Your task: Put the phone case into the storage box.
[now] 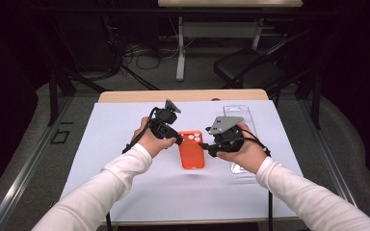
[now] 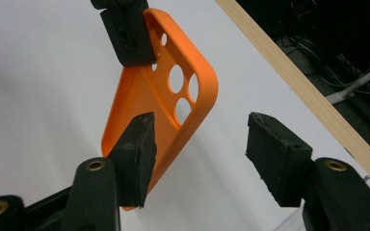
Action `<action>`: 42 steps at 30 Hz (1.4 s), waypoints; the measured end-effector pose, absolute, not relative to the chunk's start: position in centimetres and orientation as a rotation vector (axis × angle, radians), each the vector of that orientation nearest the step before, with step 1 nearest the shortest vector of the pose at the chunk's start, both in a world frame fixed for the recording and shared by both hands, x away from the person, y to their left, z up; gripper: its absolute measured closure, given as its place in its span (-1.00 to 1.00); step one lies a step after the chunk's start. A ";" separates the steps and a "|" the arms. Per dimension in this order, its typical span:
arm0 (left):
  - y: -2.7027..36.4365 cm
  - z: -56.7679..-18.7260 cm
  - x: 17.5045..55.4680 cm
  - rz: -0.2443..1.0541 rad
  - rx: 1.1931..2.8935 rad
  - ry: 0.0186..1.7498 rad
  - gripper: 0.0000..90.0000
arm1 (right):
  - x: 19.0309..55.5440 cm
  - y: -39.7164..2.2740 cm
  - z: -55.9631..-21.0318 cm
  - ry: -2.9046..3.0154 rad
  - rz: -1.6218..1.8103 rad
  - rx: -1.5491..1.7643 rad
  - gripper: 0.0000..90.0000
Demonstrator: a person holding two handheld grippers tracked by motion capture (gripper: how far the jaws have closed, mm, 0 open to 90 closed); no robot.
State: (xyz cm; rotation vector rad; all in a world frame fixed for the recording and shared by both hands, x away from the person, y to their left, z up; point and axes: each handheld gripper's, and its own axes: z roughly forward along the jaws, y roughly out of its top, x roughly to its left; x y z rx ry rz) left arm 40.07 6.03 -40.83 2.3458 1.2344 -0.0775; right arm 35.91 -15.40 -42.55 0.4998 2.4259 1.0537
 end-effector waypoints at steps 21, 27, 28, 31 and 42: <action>5.5 -40.9 40.1 -0.067 2.370 1.237 0.86 | 36.4 -15.0 -41.2 2.470 0.981 0.540 -0.09; 5.3 -40.9 40.1 -0.067 2.373 1.241 0.86 | 36.5 -14.7 -41.0 2.467 0.959 0.525 -0.05; 5.3 -40.9 40.1 -0.064 2.375 1.239 0.86 | 36.5 -14.6 -40.9 2.469 0.958 0.524 -0.04; 5.2 -40.9 40.1 -0.065 2.374 1.241 0.86 | 36.6 -14.4 -40.7 2.460 0.956 0.520 -0.02; 4.6 -40.9 40.0 -0.067 2.383 1.235 0.86 | 36.9 -14.0 -40.5 2.487 0.927 0.524 0.24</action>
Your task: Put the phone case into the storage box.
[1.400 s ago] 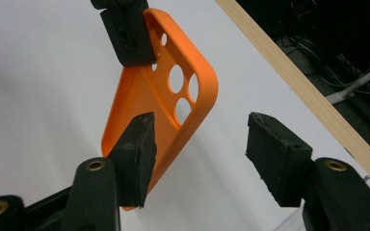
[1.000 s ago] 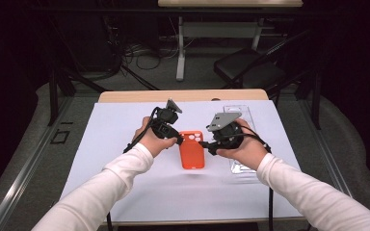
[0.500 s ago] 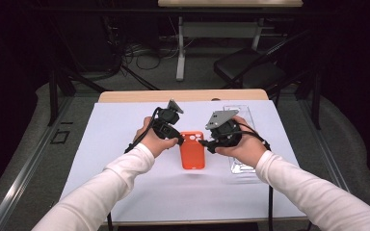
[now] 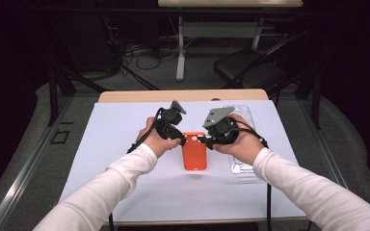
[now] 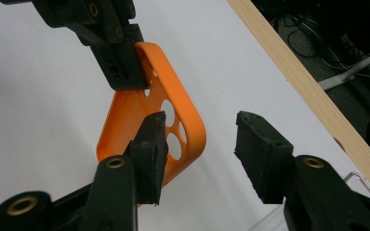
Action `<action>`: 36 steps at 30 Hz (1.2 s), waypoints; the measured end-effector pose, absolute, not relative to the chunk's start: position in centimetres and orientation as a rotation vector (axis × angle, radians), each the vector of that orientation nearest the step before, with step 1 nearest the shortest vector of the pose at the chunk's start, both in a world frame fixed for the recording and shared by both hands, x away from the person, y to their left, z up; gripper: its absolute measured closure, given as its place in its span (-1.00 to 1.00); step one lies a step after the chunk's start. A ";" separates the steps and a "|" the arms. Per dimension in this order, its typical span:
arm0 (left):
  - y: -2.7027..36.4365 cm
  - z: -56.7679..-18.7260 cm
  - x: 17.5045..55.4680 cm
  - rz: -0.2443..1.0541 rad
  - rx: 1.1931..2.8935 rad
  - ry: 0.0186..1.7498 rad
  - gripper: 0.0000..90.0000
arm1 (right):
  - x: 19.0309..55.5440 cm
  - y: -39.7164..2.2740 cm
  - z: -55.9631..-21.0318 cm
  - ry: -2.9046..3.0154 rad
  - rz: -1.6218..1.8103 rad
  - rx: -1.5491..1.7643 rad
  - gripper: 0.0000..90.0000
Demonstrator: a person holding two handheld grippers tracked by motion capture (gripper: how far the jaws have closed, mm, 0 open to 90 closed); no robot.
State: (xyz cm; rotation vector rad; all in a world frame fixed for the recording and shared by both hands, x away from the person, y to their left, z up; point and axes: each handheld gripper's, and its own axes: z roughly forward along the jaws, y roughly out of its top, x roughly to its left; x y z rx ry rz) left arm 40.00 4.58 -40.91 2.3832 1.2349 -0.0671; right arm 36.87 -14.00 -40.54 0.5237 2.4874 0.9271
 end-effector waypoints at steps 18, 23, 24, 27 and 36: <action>4.2 -40.9 39.9 -0.067 2.389 1.231 0.86 | 36.8 -13.2 -40.5 2.506 0.856 0.560 0.56; 4.1 -40.9 39.8 -0.063 2.390 1.233 0.86 | 36.9 -13.1 -40.5 2.514 0.842 0.585 0.60; 4.1 -40.9 39.8 -0.063 2.393 1.232 0.86 | 36.9 -13.1 -40.5 2.516 0.841 0.587 0.61; 4.2 -40.9 39.8 -0.068 2.387 1.241 0.86 | 37.0 -13.1 -40.6 2.526 0.832 0.594 0.62; 4.2 -40.9 39.8 -0.075 2.385 1.242 0.86 | 37.0 -12.9 -40.7 2.532 0.819 0.588 0.71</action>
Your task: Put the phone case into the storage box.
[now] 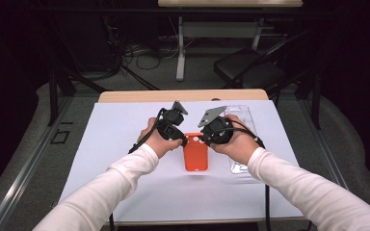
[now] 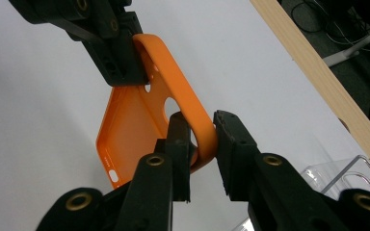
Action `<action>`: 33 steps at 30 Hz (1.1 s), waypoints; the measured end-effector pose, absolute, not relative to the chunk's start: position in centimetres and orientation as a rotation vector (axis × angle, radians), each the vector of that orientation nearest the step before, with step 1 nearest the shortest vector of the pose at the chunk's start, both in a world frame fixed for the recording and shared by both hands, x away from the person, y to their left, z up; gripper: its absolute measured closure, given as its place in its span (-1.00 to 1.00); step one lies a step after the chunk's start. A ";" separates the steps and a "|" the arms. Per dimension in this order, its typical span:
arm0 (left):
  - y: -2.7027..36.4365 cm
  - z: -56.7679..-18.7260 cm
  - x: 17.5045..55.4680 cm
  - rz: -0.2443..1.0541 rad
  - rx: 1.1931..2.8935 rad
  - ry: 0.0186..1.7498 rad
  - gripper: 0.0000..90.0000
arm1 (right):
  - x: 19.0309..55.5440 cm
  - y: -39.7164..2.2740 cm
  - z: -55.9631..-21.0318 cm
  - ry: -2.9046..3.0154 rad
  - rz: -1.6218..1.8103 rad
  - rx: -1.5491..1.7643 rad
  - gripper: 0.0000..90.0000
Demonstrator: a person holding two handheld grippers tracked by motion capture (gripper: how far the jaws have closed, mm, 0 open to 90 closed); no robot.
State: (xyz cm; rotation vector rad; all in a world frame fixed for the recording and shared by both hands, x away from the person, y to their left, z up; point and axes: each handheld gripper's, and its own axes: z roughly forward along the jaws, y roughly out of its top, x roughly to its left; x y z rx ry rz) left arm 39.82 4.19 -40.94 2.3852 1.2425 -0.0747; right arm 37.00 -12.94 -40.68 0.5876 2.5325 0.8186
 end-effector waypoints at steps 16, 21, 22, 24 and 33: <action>4.1 -41.2 39.7 -0.082 2.393 1.238 0.85 | 36.9 -12.9 -40.9 2.546 0.793 0.589 0.77; 4.1 -41.2 39.6 -0.079 2.386 1.229 0.83 | 36.9 -13.0 -40.9 2.540 0.789 0.564 0.77; 4.1 -41.1 39.6 -0.078 2.383 1.228 0.83 | 36.9 -13.0 -40.9 2.538 0.792 0.559 0.77; 4.2 -41.1 39.7 -0.078 2.388 1.220 0.82 | 36.9 -13.0 -40.9 2.530 0.791 0.545 0.77; 4.2 -41.0 39.5 -0.071 2.366 1.202 0.70 | 37.0 -13.2 -40.9 2.529 0.794 0.533 0.77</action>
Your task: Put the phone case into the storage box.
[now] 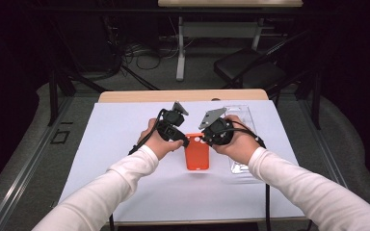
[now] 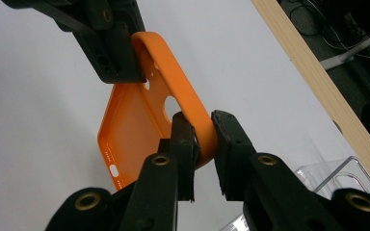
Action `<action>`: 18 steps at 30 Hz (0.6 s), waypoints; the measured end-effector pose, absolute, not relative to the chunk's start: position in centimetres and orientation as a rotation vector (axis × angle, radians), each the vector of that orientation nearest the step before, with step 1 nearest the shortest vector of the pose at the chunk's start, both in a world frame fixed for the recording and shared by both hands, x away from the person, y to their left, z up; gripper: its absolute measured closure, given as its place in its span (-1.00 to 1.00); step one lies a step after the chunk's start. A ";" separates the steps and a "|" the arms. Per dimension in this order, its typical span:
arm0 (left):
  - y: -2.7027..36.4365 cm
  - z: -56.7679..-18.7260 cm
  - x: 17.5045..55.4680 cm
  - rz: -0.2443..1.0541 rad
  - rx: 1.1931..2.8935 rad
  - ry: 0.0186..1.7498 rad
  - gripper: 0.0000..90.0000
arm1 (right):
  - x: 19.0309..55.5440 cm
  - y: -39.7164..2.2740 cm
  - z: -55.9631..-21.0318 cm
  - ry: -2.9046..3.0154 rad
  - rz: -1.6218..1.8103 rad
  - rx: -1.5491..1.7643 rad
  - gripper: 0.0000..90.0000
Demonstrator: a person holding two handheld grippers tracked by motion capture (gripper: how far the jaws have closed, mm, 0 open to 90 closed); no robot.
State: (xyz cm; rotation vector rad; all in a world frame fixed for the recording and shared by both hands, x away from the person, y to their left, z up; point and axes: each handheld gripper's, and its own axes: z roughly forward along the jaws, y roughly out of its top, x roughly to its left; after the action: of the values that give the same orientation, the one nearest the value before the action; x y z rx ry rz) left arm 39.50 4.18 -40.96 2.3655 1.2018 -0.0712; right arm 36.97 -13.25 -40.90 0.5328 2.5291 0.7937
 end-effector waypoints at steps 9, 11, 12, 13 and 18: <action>4.3 -41.1 39.4 -0.048 2.363 1.153 0.48 | 37.0 -13.6 -40.7 2.521 0.816 0.530 0.77; 4.4 -41.2 39.4 -0.043 2.358 1.140 0.39 | 37.0 -13.7 -40.7 2.520 0.820 0.524 0.77; 4.4 -41.3 39.4 -0.035 2.356 1.133 0.34 | 37.0 -13.7 -40.6 2.524 0.825 0.516 0.77; 4.5 -41.3 39.4 -0.030 2.359 1.125 0.31 | 37.0 -13.7 -40.6 2.526 0.824 0.518 0.77; 4.8 -41.3 39.4 -0.007 2.357 1.075 0.17 | 37.0 -14.0 -40.5 2.525 0.830 0.506 0.77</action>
State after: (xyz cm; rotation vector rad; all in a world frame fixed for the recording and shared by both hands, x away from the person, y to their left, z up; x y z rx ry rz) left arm 39.42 4.80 -41.33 2.3572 1.0748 -0.0071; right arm 37.03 -14.02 -40.50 0.5063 2.5246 0.8303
